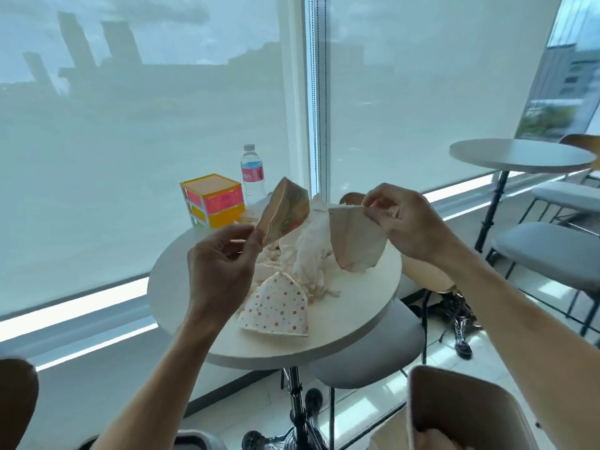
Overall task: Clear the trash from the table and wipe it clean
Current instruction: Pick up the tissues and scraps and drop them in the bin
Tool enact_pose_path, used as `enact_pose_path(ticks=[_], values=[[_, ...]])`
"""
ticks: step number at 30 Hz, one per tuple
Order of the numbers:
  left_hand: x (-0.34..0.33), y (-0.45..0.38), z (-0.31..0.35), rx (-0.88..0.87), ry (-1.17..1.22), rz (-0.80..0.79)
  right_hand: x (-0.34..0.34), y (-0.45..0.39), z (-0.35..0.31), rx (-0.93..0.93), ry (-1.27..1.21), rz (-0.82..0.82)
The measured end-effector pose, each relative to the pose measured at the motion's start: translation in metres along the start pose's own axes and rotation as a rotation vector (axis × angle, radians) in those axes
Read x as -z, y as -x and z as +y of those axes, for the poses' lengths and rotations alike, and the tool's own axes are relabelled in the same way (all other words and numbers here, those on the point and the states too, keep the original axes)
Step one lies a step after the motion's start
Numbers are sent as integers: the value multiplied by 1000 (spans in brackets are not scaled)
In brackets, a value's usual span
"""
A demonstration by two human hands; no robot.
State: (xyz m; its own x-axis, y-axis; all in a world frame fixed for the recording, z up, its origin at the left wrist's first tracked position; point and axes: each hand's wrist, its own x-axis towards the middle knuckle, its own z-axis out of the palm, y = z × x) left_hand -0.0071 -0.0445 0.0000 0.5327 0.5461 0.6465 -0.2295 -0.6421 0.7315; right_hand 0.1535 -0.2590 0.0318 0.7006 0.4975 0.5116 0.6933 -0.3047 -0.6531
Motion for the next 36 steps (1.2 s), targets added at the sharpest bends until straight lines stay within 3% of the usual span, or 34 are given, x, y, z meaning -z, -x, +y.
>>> enact_pose_path(ticks=[10, 21, 29, 36], values=[[-51, 47, 30, -67, 155, -278, 62, 88, 47, -283, 112, 103], [-111, 99, 47, -110, 141, -476, 55, 194, 135, -659, 250, -85], [-159, 144, 40, -31, 6, -570, 75, 202, 168, -637, 211, -185], [-201, 200, 30, 216, -102, -664, 106, 176, 193, -541, 136, -262]])
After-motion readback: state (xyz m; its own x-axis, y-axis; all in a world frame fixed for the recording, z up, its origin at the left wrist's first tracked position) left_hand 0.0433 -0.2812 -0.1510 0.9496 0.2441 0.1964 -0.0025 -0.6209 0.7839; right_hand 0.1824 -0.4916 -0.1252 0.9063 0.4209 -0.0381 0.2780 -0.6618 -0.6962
